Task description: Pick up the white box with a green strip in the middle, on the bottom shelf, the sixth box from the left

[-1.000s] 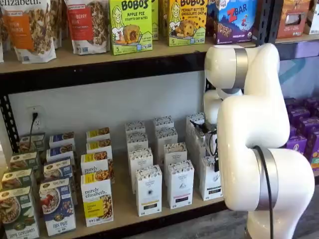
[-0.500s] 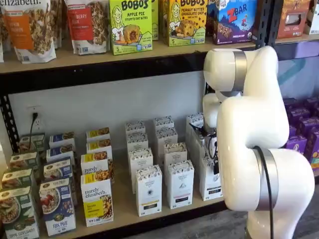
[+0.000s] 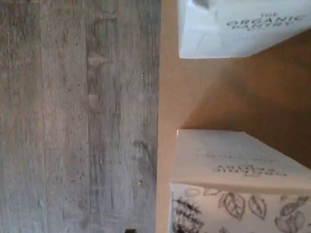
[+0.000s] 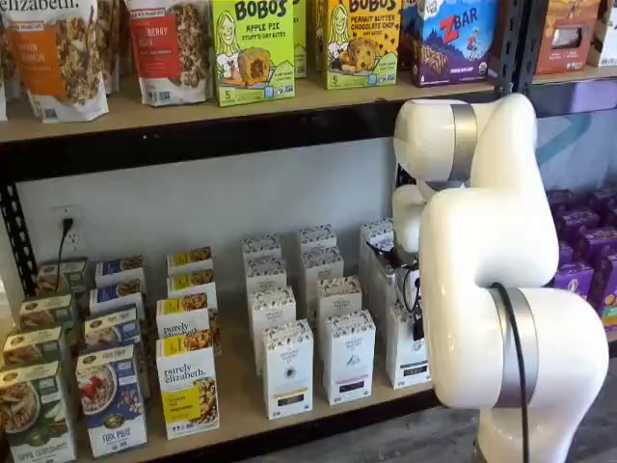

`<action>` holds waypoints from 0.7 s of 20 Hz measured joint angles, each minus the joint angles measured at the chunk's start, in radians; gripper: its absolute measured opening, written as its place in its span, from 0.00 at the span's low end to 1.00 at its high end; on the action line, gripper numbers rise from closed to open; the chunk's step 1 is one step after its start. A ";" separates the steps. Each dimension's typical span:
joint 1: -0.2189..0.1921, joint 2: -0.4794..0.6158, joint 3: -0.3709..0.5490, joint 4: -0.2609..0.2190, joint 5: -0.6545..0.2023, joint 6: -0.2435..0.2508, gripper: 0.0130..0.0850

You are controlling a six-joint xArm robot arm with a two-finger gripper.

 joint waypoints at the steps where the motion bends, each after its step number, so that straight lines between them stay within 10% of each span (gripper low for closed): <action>1: 0.000 0.001 -0.002 -0.002 0.003 0.002 1.00; 14: -0.003 -0.012 0.022 -0.006 -0.004 0.003 0.78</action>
